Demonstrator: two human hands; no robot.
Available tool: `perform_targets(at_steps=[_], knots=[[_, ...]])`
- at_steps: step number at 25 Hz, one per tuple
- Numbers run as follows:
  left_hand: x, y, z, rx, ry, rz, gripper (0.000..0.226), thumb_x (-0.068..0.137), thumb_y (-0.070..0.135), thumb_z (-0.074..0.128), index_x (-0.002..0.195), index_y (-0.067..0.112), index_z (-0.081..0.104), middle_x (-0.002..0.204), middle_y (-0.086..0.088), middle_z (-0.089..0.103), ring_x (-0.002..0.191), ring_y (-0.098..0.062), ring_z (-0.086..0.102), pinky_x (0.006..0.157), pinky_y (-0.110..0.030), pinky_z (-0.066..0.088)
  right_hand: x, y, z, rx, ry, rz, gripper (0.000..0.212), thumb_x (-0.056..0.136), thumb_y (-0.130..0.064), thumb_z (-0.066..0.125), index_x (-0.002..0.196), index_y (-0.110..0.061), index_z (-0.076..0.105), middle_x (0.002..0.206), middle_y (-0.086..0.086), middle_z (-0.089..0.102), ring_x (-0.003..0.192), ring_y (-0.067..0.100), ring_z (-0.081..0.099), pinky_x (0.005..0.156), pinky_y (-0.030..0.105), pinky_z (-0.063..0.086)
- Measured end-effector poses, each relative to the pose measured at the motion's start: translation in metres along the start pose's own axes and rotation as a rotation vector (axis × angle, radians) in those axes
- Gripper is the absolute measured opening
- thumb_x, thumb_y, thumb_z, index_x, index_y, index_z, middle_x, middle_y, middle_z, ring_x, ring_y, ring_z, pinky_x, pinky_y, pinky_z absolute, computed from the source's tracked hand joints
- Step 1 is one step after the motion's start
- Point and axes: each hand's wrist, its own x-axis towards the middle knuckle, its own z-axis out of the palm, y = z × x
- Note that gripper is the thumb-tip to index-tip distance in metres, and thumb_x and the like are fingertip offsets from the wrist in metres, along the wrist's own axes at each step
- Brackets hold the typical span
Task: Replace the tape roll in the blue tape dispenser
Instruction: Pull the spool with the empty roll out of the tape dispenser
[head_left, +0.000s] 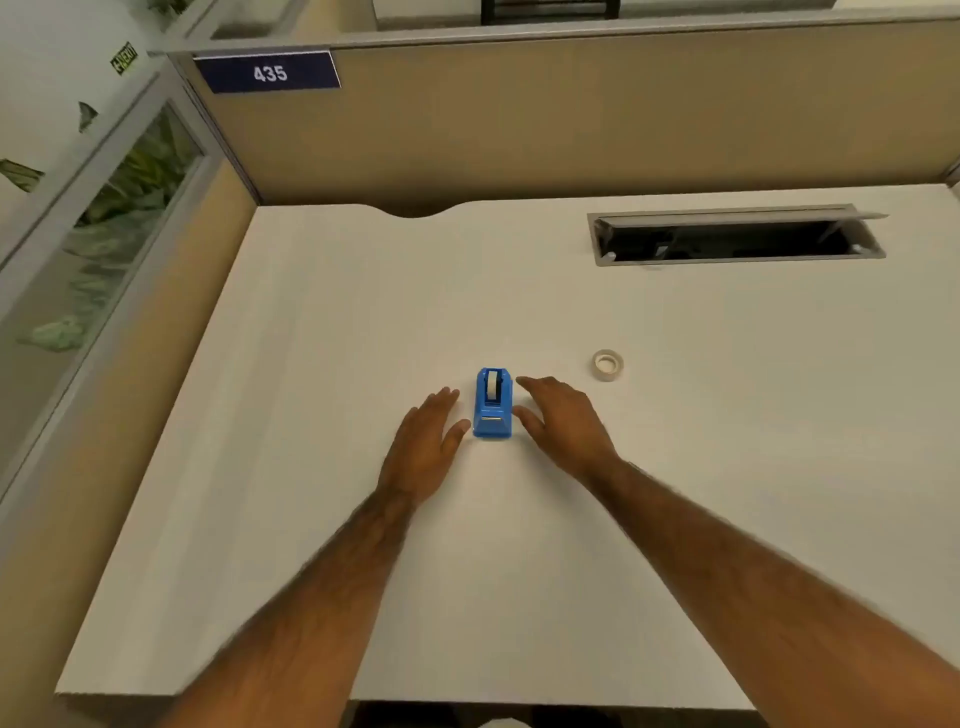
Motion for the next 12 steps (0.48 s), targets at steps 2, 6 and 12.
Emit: perform_targets(at_steps=[2,6,12], knots=[[0.010,0.007,-0.002,-0.046,-0.022,-0.026,0.050,0.105,0.038,0.036,0.154,0.028,0.031,0.159,0.004,0.035,0.147,-0.017,0.031,0.122,-0.038,0.024,0.012,-0.007,-0.002,0.118,-0.015,0.033,0.049,0.099,-0.040,0.048,0.145,-0.024,0.041,0.139,0.002,0.055,0.121,0.022,0.056,0.100,0.037,0.045],[0.024,0.012,-0.003,-0.060,-0.064,0.021,0.046,0.105,0.029,0.038,0.151,0.028,0.037,0.148,0.003,0.052,0.134,-0.020,0.050,0.114,-0.042,0.039,0.026,-0.021,-0.003,0.148,-0.072,0.073,0.054,0.094,-0.038,0.058,0.143,-0.023,0.044,0.136,0.002,0.055,0.118,0.021,0.057,0.096,0.035,0.047],[0.028,0.006,-0.004,-0.072,-0.067,0.049,0.044,0.105,0.028,0.038,0.150,0.028,0.039,0.145,0.002,0.054,0.132,-0.020,0.052,0.114,-0.040,0.039,0.038,-0.026,-0.003,0.058,-0.085,0.083,0.053,0.087,-0.034,0.067,0.136,-0.020,0.051,0.127,0.003,0.058,0.108,0.021,0.057,0.088,0.033,0.047]])
